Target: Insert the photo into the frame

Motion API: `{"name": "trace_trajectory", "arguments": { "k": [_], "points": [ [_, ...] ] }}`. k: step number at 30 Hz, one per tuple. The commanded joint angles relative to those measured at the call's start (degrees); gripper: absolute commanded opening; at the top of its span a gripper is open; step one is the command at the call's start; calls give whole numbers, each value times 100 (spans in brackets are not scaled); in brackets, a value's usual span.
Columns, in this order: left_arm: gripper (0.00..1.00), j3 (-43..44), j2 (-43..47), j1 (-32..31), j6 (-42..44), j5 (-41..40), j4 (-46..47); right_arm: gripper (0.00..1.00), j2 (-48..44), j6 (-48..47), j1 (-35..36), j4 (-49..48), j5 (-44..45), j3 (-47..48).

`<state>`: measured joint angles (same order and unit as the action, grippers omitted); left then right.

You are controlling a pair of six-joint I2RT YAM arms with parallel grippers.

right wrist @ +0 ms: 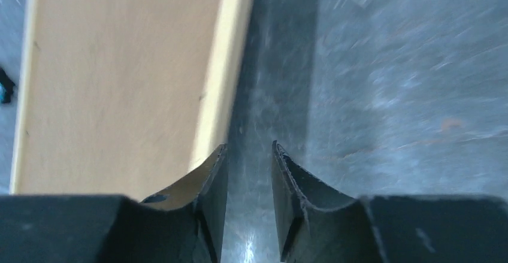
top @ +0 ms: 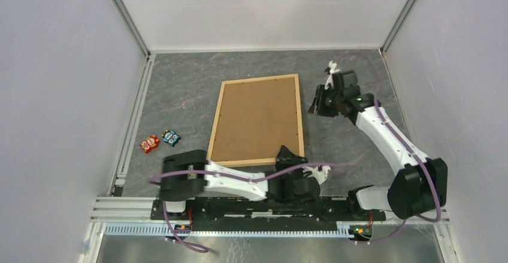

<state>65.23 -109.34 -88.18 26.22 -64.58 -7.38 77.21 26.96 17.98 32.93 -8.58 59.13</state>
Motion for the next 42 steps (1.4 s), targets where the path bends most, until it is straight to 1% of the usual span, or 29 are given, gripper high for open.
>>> {"name": "trace_trajectory", "arguments": {
  "k": [1,3,7,9,11,13,14,15,17,21,25,28,31,32,35,36,37,40,42],
  "points": [
    [2,230,1831,75,-1486,862,-79,47,-835,-788,-789,0,55,961],
    [2,469,2342,73,-1649,1466,-374,54,-1018,-994,-978,105,259,1356],
    [2,1168,3066,133,-2053,2552,-799,55,-1173,-1248,-1060,471,822,2002],
    [2,1677,3210,205,-2247,2950,-1076,55,-1286,-1299,-1078,459,1003,2095],
    [2,2018,3312,261,-2322,3091,-1272,55,-1390,-1314,-1086,425,1039,2113],
    [2,2129,3444,433,-2447,3264,-1310,55,-1513,-1311,-1087,343,1030,2067],
    [2,2107,3548,614,-2559,3395,-1274,55,-1550,-1305,-1085,307,1033,2023],
    [2,2016,3644,818,-2854,3592,-1200,55,-1591,-1307,-1087,267,1050,1984],
    [2,1771,3845,1443,-3509,4227,-1001,55,-1625,-1307,-1091,265,1116,1923],
    [2,1269,4007,2832,-4799,5236,-404,55,-1641,-1323,-1088,353,1217,1944],
    [2,708,3921,4297,-6448,6732,461,55,-1708,-1360,-1099,412,1354,1969],
    [2,321,3550,5167,-7627,7782,1404,55,-1770,-1426,-1099,441,1471,1980],
    [2,87,2713,5782,-8943,8715,2613,56,-1804,-1474,-1095,446,1504,1931],
    [2,96,2373,5873,-9231,8955,2941,56,-1797,-1466,-1100,453,1537,1912],
    [2,496,1399,6000,-9831,9478,3275,56,-1773,-1457,-1100,485,1570,1820],
    [2,463,1144,6013,-10132,9507,3703,56,-1762,-1459,-1097,493,1543,1789],
    [2,481,932,6014,-10377,9479,3892,56,-1753,-1485,-1104,492,1510,1755],
    [2,938,82,5984,-10778,9499,4150,56,-1775,-1506,-1095,471,1517,1635],
    [2,1212,-488,5933,-11428,9510,4655,56,-1805,-1520,-1097,417,1543,1542]
  ]
}}
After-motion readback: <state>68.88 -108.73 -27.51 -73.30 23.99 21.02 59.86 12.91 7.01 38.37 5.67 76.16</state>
